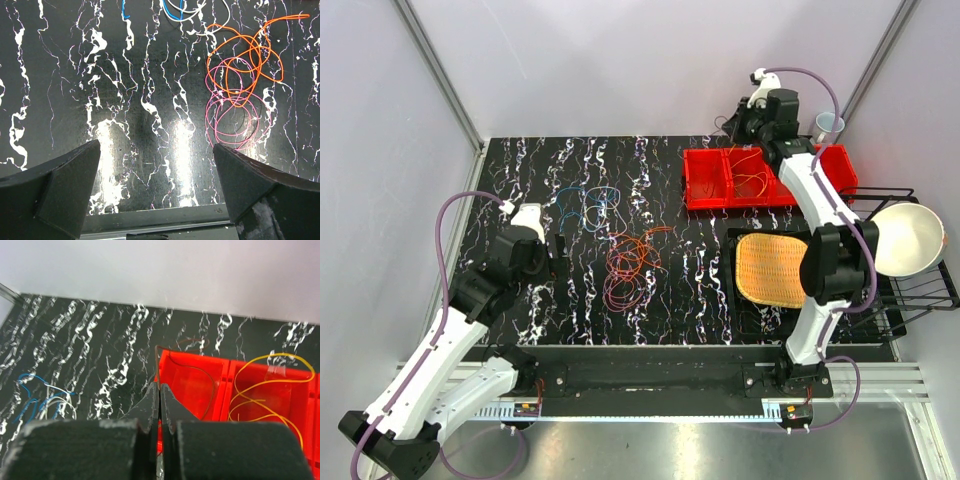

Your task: Untangle the cables

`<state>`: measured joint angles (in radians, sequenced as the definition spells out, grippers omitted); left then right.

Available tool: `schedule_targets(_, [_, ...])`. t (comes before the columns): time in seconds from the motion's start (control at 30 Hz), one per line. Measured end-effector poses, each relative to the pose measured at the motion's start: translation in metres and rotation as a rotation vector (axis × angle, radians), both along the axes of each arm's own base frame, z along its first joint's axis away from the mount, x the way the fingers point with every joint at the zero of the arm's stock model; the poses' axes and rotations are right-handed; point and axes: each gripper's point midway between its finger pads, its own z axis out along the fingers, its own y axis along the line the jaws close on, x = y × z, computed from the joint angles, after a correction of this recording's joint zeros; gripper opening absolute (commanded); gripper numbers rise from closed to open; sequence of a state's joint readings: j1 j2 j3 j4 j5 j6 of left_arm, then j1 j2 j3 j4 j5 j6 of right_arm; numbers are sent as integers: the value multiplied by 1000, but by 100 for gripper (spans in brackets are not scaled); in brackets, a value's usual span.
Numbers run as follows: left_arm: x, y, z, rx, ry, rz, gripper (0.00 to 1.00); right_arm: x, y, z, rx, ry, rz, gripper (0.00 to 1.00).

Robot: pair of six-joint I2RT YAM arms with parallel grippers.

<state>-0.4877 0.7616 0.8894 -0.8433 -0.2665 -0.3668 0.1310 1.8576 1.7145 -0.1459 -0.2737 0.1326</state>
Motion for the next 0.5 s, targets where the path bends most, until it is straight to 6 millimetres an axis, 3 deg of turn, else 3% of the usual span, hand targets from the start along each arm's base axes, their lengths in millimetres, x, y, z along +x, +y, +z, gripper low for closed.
schedule_targets(0.27, [1,2,-1,3,6,9,99,16,3,-50,-6,89,4,0])
schedule_targets(0.5, [3,3,-3,2,11,16,99,17,11,-60,30,103,31,0])
